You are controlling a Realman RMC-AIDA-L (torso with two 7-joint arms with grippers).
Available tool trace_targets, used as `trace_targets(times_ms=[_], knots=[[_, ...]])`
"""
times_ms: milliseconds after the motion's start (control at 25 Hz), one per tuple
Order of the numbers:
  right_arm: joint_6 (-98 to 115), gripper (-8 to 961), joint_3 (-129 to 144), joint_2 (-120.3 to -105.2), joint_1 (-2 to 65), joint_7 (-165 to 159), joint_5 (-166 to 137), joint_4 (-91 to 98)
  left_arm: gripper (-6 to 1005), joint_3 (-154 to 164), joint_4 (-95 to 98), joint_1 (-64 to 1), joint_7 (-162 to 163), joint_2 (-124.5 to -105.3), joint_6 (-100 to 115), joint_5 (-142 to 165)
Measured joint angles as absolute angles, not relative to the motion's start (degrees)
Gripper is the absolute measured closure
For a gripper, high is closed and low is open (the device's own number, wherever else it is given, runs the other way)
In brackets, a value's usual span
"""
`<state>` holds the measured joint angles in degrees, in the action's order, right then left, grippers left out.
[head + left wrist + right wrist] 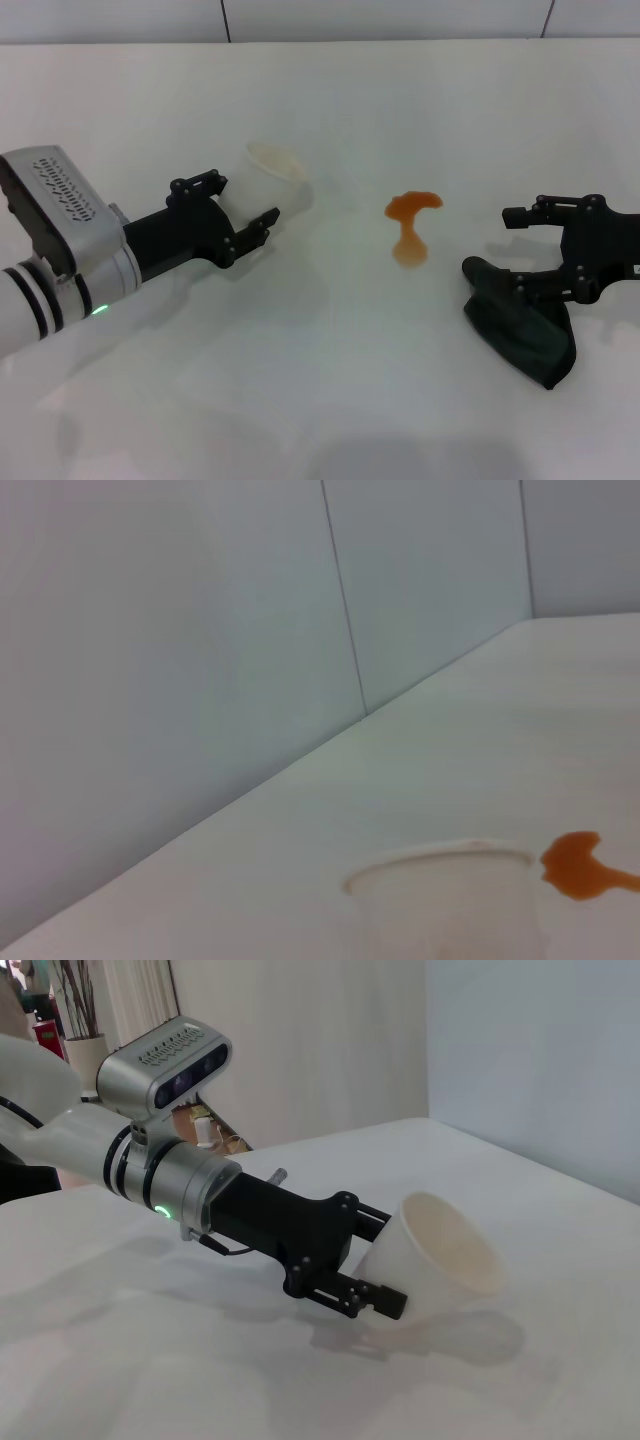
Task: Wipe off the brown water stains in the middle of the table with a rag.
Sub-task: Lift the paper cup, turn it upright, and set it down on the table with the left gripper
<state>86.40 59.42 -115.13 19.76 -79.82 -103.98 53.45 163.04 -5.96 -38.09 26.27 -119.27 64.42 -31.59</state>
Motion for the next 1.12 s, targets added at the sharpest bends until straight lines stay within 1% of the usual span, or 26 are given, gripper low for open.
trace_targets(times_ms=[680,1120], knots=[[86.4,128,59.42,-115.13,19.87,-79.73,-103.97,53.34,411,162.94,-3.98,-39.27,25.4,-119.4,63.51,-32.22],[86.4,128,59.41,-115.13,19.98,-79.71,-103.97,53.35,411,162.95,-2.98,-37.38,26.28,-119.44,63.12,-32.38]])
